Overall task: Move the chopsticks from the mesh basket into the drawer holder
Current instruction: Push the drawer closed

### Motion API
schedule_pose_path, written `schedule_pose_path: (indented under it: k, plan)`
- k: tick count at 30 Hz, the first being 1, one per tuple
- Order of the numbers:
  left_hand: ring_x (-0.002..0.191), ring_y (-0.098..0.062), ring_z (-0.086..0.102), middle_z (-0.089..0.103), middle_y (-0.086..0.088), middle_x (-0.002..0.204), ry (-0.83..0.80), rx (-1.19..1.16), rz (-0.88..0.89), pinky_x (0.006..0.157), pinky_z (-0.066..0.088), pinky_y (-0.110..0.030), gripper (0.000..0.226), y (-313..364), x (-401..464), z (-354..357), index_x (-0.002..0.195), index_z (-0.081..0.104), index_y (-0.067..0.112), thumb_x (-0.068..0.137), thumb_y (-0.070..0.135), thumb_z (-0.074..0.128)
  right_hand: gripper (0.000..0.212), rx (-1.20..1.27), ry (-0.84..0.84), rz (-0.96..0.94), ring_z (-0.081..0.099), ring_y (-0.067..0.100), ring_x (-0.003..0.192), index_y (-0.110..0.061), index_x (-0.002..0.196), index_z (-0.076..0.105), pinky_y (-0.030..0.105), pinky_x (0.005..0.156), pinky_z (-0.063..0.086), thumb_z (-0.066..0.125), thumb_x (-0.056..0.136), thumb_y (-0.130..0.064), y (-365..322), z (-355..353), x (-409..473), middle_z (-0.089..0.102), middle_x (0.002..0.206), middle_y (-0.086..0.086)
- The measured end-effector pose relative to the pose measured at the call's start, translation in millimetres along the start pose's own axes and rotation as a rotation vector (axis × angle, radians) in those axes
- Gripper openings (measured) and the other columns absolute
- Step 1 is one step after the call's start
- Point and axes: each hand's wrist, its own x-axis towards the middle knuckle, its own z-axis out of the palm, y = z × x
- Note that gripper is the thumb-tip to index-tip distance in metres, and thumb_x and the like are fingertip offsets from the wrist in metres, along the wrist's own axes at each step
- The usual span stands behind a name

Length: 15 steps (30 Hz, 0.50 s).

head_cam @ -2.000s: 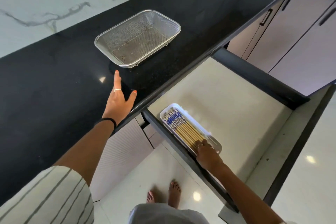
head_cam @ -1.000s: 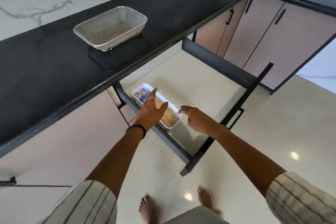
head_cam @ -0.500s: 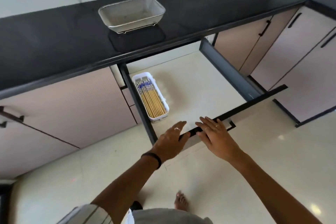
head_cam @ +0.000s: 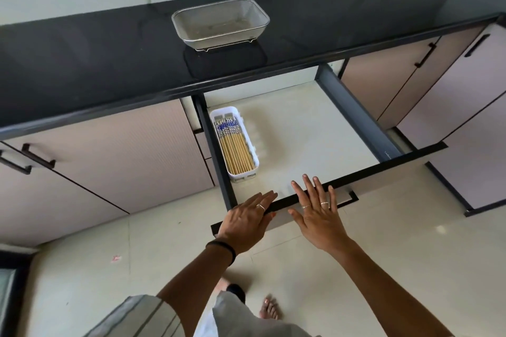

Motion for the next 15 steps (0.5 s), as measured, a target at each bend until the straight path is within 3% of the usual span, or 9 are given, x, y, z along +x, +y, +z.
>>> schedule_pose_path:
  k: [10,15]
  plan:
    - [0.15,-0.011,0.013,0.02,0.011,0.161,0.038,0.075,-0.021,0.119,0.019,-0.033,0.053,-43.0,60.5,-29.6,0.155,0.018,0.032,0.104,0.048,0.024,0.071,-0.015,0.013,0.026,0.017,0.03,0.145,-0.025,0.149,0.022,0.054,0.113,0.014,0.006,0.092,-0.064,-17.8,-13.7,82.4,0.019,0.158,0.009]
    - [0.151,-0.012,0.008,0.015,0.011,0.162,0.069,0.122,-0.026,0.12,0.01,-0.031,0.053,-73.6,98.8,-53.6,0.155,0.016,0.032,0.104,0.048,0.022,0.071,-0.021,-0.009,0.018,0.021,0.031,0.144,-0.024,0.147,0.027,0.054,0.112,0.015,0.008,0.092,-0.063,-28.5,-21.1,139.1,0.025,0.156,0.011]
